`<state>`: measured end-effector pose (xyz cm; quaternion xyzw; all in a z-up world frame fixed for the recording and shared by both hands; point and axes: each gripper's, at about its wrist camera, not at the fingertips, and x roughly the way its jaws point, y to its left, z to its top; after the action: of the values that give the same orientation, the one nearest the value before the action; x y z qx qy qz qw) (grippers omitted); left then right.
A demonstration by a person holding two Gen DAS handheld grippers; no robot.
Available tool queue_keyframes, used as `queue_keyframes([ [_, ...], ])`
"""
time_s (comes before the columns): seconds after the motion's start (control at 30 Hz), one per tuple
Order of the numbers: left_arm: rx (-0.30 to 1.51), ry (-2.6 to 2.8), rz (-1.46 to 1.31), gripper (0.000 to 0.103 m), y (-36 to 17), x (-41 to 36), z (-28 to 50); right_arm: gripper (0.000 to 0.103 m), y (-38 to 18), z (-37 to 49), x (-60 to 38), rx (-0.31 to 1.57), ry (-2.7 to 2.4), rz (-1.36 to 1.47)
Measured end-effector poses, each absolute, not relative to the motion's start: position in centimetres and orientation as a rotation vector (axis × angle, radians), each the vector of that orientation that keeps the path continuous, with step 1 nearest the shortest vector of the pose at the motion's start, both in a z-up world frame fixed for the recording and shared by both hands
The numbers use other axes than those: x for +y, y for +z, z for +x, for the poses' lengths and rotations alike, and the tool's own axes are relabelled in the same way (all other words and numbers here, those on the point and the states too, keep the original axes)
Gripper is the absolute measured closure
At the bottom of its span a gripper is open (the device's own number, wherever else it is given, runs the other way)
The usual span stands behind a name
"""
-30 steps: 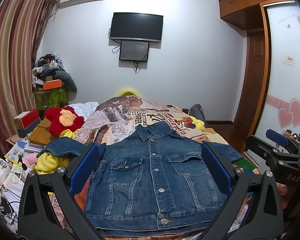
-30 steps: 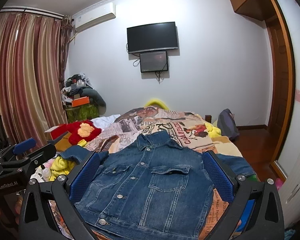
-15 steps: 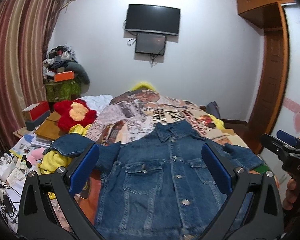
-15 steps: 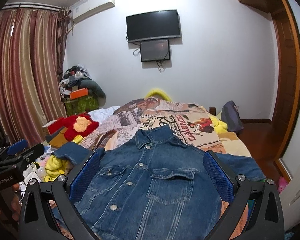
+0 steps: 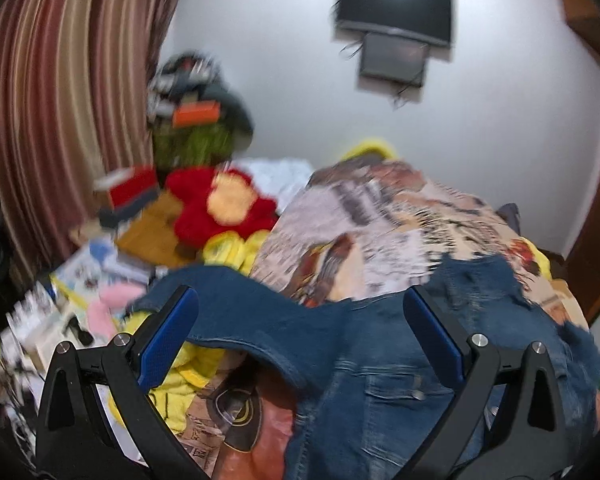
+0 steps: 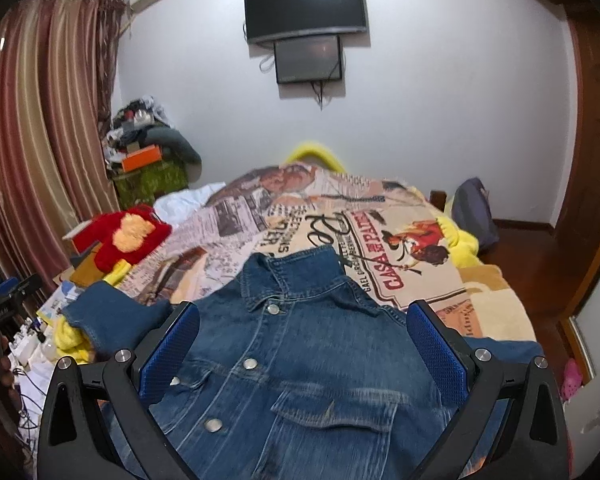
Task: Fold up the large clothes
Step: 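Grasp the jacket sleeve with the left tool and lift it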
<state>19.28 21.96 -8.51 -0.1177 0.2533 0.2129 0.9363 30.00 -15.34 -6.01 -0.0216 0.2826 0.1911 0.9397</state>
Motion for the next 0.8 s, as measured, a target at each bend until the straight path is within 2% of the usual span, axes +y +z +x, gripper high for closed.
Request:
queue_keyframes([
  [0.27, 0.735, 0.418, -0.53, 0.0, -15.4, 32.9, 23.5, 0.0, -12.3, 38.1, -14.0, 0.777, 0.375, -0.038],
  [0.53, 0.813, 0.445, -0.82, 0.0, -20.9, 38.9, 23.5, 0.0, -17.4, 40.7, -13.7, 0.905, 0.363, -0.031],
  [0.6, 0.819, 0.459, -0.867, 0.003, -22.0, 39.7, 23.4, 0.0, -18.1, 40.9, -13.5, 0.92, 0.367, -0.033],
  [0.7, 0.828, 0.461, -0.911, 0.016, -23.2, 40.7, 23.5, 0.0, -18.9, 41.1, -13.2, 0.946, 0.378, -0.035],
  [0.8, 0.84, 0.492, -0.872, 0.035, -23.4, 41.0, 24.1, 0.0, -19.3, 41.2, -13.0, 0.961, 0.381, -0.036],
])
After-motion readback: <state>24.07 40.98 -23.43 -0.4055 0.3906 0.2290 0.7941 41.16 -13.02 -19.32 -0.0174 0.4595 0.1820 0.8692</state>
